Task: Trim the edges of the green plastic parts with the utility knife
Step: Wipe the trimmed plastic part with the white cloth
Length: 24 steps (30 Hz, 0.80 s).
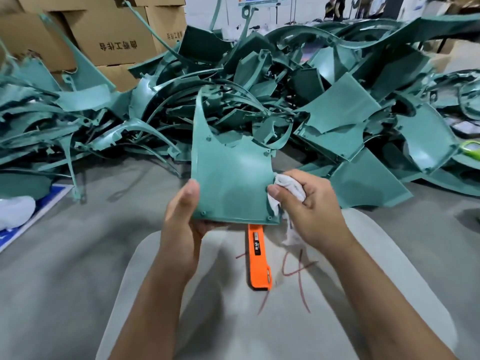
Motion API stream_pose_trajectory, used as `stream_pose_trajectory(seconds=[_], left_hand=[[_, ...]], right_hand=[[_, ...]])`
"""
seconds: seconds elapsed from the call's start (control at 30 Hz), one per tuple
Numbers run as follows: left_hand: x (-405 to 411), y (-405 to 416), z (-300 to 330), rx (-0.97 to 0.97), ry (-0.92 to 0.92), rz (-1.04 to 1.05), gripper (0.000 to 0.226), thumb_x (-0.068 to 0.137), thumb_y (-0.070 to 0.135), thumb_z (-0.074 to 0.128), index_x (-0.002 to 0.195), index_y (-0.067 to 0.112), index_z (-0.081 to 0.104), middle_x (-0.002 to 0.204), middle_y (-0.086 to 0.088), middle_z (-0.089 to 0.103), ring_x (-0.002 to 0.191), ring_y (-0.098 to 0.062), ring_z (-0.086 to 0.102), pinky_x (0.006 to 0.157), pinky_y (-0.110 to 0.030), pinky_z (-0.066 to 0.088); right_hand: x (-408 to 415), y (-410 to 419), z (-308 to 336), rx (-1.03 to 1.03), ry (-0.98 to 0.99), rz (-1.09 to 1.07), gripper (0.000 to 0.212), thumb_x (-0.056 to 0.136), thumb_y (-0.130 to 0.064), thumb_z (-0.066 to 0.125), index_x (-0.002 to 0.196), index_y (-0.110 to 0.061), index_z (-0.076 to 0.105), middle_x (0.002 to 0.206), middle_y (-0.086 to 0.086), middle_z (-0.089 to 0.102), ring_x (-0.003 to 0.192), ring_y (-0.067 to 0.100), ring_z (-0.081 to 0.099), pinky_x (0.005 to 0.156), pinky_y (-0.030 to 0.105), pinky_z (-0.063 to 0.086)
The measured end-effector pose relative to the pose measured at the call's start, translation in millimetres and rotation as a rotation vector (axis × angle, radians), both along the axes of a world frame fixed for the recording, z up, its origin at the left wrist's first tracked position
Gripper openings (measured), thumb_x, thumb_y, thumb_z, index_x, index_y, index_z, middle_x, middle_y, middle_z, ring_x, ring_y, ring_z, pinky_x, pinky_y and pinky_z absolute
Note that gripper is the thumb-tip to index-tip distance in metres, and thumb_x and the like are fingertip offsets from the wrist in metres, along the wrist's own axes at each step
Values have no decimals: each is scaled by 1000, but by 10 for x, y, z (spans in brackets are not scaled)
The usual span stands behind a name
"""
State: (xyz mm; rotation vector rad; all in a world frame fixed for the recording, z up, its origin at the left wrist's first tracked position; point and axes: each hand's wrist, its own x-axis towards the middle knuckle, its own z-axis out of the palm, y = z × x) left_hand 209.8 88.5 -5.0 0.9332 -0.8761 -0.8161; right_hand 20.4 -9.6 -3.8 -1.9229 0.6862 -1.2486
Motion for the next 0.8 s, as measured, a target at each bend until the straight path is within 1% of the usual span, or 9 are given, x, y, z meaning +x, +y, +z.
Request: stream_pose_trajectory(seconds=[0.07,0.1,0.17,0.23,0.3,0.4,0.53,0.67,0.8], left_hand=[[27,24,-3,83,-1,-17,31,87,44,71,113,29,77,119,-7,75,107,-27,73,78,-36,61],[25,32,-3,102,39,14,24,85,32,75,108,30,79,116,-5,77,105,-24,74,77,-33,61],[-38,18,-20,59,85,92,25,83,17,73,104,27,80,113,-6,77,103,-24,75,80,-37,62],[-133,1,-17,-40,130,137,24,87,10,70,105,23,80,114,-8,77,105,-26,73,89,-45,60],[-205,-9,-7,-81,173,188,23,90,6,70,102,22,81,113,-7,77,104,-25,73,94,-48,59],[-284,-19,-13,-80,203,243,21,89,6,69,98,21,81,110,-8,78,101,-25,74,91,-45,60],[-353,-22,-8,-98,220,296,23,91,4,68,99,21,81,110,-6,78,100,-23,74,85,-39,61],[-373,-25,-25,-109,246,315,27,93,3,67,97,26,81,109,-1,78,100,-21,74,83,-36,60],[-389,-35,-27,-125,288,362,28,93,7,68,97,31,81,110,3,78,103,-18,74,84,-34,60]], right_hand=[[-49,-37,-11,-26,113,70,22,97,-14,74,80,-3,67,71,9,63,67,25,57,63,34,45],[-34,-28,-20,-26,125,93,24,97,-15,75,78,-4,66,68,7,61,65,25,56,62,35,44],[52,14,-39,-9,29,38,21,97,-20,75,79,-11,67,67,-2,62,61,16,55,59,29,44],[183,76,-61,80,-172,-58,17,97,-24,72,80,-22,69,66,-11,63,60,6,53,58,20,43],[294,119,-93,162,-286,-112,15,97,-26,71,82,-23,70,68,-14,64,62,5,53,59,21,44],[353,140,-158,250,-328,-154,17,96,-32,70,88,-17,74,74,-9,68,67,8,56,63,27,48],[373,162,-176,285,-377,-199,18,95,-34,69,86,-19,74,74,-13,69,66,2,56,62,18,47],[376,174,-188,335,-436,-204,20,96,-34,72,86,-18,74,73,-13,68,66,4,55,61,18,48],[395,215,-185,389,-469,-200,17,99,-28,73,86,-18,74,73,-12,70,65,5,58,61,20,49]])
